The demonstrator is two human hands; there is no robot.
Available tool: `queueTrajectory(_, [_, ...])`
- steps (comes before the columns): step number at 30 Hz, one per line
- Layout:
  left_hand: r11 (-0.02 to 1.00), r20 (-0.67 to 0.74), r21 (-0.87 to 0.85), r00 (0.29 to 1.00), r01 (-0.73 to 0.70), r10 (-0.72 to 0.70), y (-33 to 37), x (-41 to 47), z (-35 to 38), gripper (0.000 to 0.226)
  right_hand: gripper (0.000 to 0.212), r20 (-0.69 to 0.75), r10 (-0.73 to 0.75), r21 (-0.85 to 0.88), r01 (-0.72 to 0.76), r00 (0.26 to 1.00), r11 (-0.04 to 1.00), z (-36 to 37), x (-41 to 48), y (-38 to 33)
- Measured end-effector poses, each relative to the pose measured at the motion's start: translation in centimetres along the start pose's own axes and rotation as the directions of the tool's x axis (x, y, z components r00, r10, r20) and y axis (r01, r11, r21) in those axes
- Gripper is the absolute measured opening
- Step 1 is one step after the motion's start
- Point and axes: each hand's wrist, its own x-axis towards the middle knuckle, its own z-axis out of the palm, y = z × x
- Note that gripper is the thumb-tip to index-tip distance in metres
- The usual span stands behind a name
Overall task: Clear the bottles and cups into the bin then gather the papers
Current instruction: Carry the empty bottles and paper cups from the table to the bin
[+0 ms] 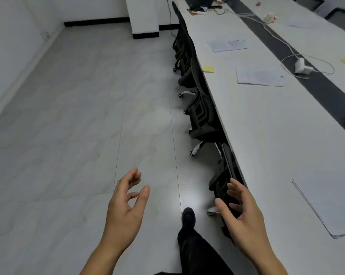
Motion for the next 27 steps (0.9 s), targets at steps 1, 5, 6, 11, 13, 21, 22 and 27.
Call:
queueTrajectory(1, [1.0,0.02,0.01,1.0,-0.003,0.002,-0.2,3.0,0.9,0.043,0.061,-0.02,0.024,0.016,-0.023,1.0,1.0,0.8,2.6,0.2])
queueTrajectory(5, [0.999,0.059,0.032,0.998,0.005,-0.007,0.2,15.0,4.2,0.044,0.06,-0.053,0.047,0.047,-0.045,0.997,0.998,3.9,14.6,0.0])
queueTrajectory(6, [0.999,0.067,0.036,0.998,0.015,-0.017,0.8,17.8,4.6,0.044,0.06,-0.05,0.059,0.045,-0.056,0.997,0.997,4.6,17.6,-0.7])
queueTrajectory(11, [0.999,0.036,0.042,0.999,-0.022,0.021,4.9,31.3,4.9,0.046,0.058,0.016,-0.028,0.004,0.028,0.999,1.0,7.3,33.0,-7.3])
queueTrajectory(13, [1.0,0.01,0.012,1.0,-0.016,0.016,5.8,36.2,5.0,0.046,0.06,0.061,-0.041,-0.007,0.041,0.997,0.999,8.5,38.4,-9.9])
queueTrajectory(21, [0.999,0.049,-0.034,0.998,0.033,-0.032,4.1,57.4,8.0,0.048,0.059,0.057,-0.047,-0.052,0.05,0.997,0.997,15.6,58.4,-12.9])
queueTrajectory(22, [0.999,0.073,-0.031,0.997,0.029,-0.027,3.9,60.6,8.5,0.048,0.06,0.038,-0.039,-0.056,0.041,0.999,0.998,16.6,60.8,-13.2])
queueTrajectory(27, [1.0,0.228,-0.007,0.973,-0.029,0.03,6.7,76.7,10.6,0.048,0.062,-0.096,0.026,-0.046,-0.03,0.995,0.998,19.6,71.9,-16.0])
